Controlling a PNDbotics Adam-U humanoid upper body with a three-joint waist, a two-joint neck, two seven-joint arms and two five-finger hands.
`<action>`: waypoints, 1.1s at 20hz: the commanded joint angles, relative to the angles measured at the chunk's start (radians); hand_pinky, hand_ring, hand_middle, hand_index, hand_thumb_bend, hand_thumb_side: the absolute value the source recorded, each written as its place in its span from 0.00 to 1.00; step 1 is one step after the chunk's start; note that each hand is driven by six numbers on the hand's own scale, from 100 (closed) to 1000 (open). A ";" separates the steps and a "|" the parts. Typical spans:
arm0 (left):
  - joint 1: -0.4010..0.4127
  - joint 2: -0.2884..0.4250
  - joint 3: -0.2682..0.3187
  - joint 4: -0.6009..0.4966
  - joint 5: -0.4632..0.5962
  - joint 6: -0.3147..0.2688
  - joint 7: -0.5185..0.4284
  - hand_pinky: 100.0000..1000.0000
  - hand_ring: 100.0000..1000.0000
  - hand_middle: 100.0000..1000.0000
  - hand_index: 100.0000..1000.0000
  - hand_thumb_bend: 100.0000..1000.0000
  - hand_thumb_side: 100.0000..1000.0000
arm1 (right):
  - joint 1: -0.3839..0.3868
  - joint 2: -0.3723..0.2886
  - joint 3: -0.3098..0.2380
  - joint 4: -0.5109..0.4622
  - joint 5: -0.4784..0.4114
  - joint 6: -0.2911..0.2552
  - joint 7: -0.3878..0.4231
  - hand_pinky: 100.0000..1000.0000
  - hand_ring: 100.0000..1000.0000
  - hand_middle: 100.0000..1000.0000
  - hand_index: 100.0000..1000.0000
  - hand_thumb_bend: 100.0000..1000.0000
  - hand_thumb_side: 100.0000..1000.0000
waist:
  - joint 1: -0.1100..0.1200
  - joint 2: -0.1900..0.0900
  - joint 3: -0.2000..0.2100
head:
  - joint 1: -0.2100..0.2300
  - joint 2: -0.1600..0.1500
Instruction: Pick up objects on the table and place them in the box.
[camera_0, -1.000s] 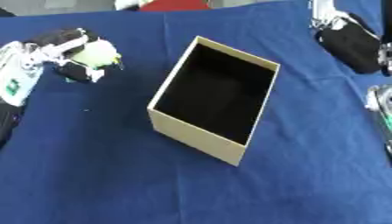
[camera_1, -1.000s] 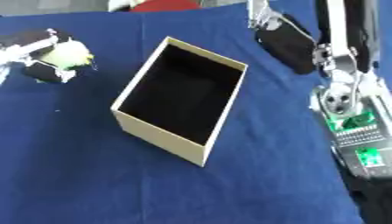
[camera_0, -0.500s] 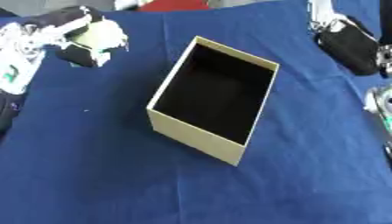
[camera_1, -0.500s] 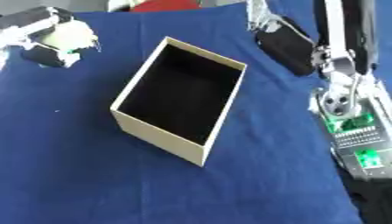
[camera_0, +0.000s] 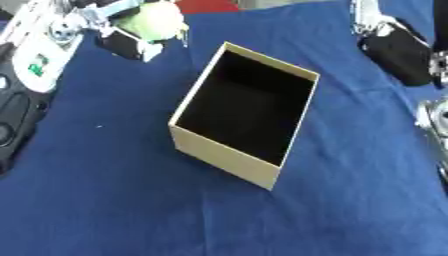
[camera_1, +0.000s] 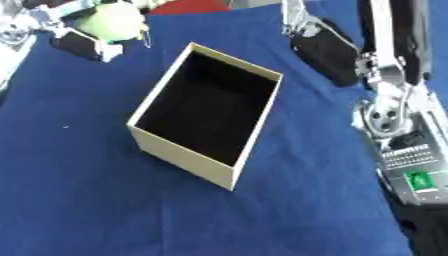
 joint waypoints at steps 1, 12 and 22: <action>-0.038 -0.035 -0.021 -0.044 -0.008 -0.008 -0.014 0.42 0.72 0.65 0.73 0.00 0.13 | -0.018 -0.006 -0.011 -0.015 0.013 -0.004 0.003 0.88 0.72 0.72 0.88 0.00 0.50 | -0.003 -0.031 0.001 | 0.003 -0.015; -0.031 -0.145 -0.102 -0.053 -0.038 -0.024 -0.064 0.42 0.72 0.65 0.73 0.00 0.13 | -0.021 -0.001 -0.012 -0.015 0.014 -0.005 0.004 0.88 0.72 0.72 0.88 0.00 0.50 | -0.006 -0.029 0.000 | 0.008 -0.023; -0.017 -0.231 -0.130 -0.021 -0.077 -0.036 -0.077 0.42 0.72 0.65 0.73 0.00 0.14 | -0.015 0.004 -0.009 -0.015 0.007 -0.003 -0.001 0.88 0.72 0.72 0.88 0.00 0.50 | -0.009 -0.027 -0.001 | 0.013 -0.022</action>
